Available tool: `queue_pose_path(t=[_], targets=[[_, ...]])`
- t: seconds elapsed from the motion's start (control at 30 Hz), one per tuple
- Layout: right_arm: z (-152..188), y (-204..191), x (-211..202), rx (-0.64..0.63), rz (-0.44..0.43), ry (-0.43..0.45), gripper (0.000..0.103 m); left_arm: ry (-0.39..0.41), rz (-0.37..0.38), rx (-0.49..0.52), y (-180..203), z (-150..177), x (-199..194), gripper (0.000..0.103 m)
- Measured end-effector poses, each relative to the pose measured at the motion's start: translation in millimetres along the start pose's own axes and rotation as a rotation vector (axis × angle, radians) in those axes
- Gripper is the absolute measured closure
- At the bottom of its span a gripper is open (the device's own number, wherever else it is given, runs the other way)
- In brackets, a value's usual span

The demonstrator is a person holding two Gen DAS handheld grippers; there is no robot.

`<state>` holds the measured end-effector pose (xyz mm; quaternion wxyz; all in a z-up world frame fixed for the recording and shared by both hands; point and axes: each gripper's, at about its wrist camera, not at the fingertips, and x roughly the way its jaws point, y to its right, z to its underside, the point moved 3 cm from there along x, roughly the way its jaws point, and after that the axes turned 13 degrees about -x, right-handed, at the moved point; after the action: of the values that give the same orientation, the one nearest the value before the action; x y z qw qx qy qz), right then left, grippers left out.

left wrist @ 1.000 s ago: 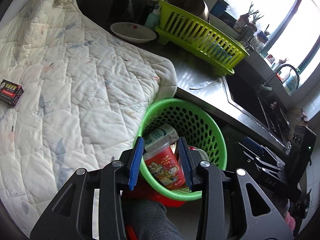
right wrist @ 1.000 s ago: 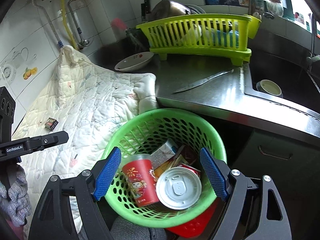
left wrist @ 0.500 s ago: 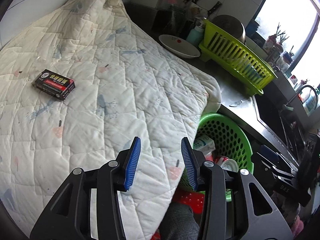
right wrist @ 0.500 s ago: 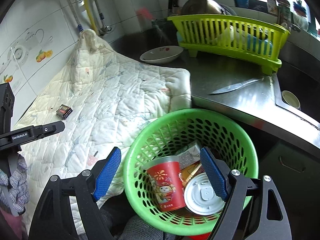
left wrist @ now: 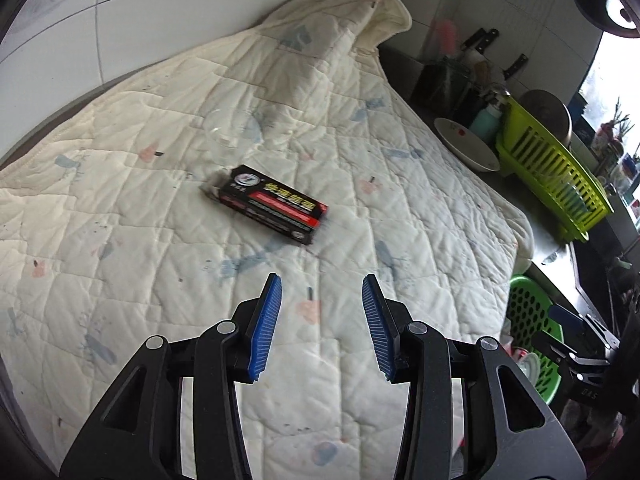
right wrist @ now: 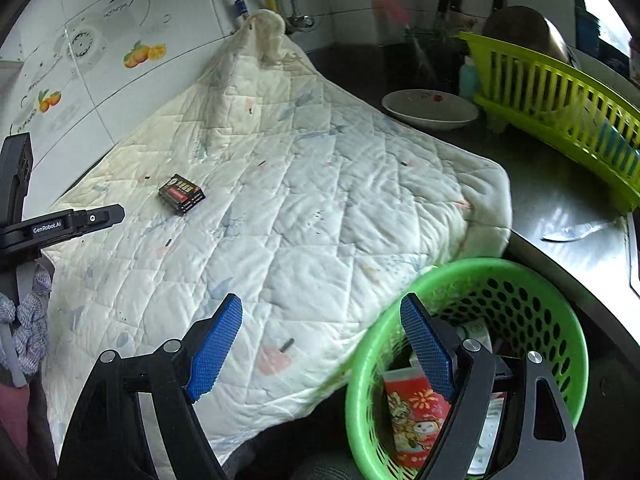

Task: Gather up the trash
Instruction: 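Move the right gripper to the black glue box and grasp it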

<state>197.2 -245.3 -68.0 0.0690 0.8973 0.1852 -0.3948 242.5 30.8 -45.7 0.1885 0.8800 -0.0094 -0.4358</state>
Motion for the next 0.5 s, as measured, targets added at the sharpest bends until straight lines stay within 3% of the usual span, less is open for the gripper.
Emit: queue_pose_path(t=[0.23, 0.5], targets=[[-46.4, -49.0, 44.9, -0.142, -0.061, -0.026, 0.024, 0.062, -0.128, 0.024, -45.5, -34.5, 1.1, 0.061], [-96.2, -103.4, 102.3, -0.336, -0.160, -0.055, 0.024, 0.093, -0.222, 0.022, -90.6, -61.7, 13.7, 0.057]])
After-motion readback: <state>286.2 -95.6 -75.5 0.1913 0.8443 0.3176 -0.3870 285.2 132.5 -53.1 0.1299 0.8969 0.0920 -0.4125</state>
